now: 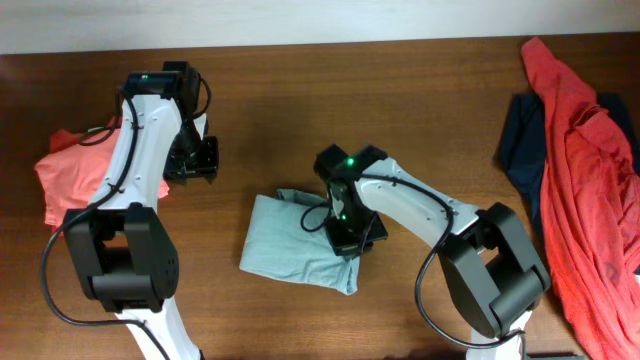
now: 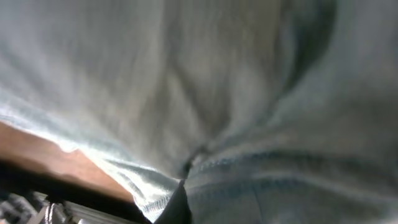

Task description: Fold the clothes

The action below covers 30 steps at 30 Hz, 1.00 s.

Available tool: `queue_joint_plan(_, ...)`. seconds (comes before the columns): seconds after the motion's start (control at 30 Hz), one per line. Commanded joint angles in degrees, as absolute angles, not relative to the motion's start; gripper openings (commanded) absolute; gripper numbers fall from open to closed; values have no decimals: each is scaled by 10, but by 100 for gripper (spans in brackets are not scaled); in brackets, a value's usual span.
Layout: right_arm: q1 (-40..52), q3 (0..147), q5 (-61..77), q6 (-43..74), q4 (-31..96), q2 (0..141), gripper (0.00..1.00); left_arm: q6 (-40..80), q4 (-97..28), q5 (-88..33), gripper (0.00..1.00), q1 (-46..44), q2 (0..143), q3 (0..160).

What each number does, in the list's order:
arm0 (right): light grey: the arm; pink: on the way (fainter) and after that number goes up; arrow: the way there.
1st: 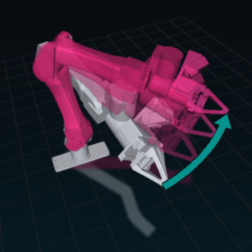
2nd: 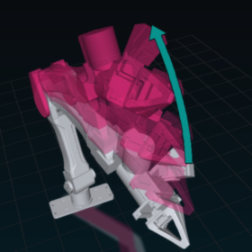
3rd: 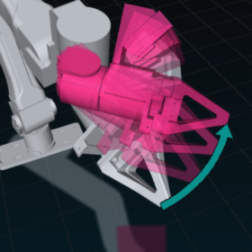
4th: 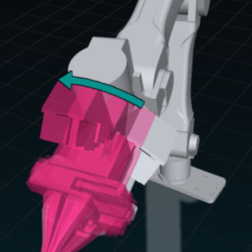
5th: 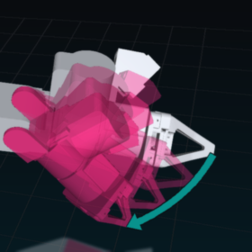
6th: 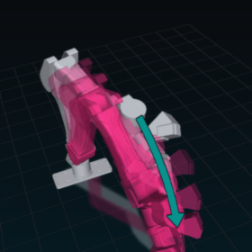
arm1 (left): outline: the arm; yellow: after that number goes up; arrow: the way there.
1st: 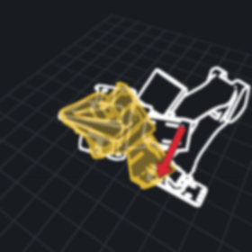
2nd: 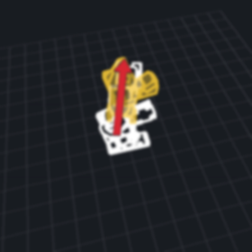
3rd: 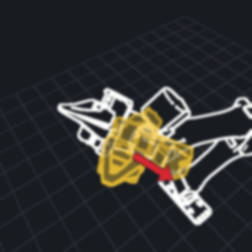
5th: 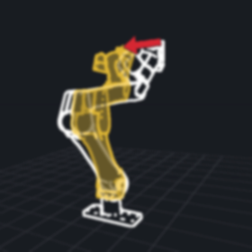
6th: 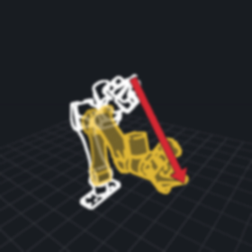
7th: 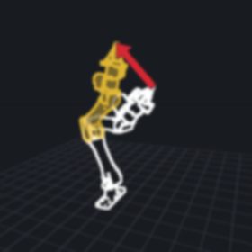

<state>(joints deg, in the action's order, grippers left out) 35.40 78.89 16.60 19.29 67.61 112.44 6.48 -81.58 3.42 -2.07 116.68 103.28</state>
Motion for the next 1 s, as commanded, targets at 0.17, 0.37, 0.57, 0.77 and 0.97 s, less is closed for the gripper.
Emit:
queue_joint_plan(0.17, 355, 761, 118, 204, 630, 1129, 19, 55, -818, 28, 46, -17, 1153, 1040)
queue_joint_plan(0.37, 355, 761, 77, 205, 602, 1129, 21, 54, -830, -4, 46, -18, 1153, 1040)
queue_joint_plan(0.57, 355, 761, 63, 217, 595, 1129, 22, -17, -829, -84, 45, -23, 1153, 1040)
queue_joint_plan(0.77, 355, 761, -19, 247, 589, 1130, 23, -44, -800, -106, 45, -46, 1154, 1040)
queue_joint_plan(0.97, 355, 761, -68, 208, 578, 1130, 24, -50, -768, -106, 45, -80, 1154, 1024)
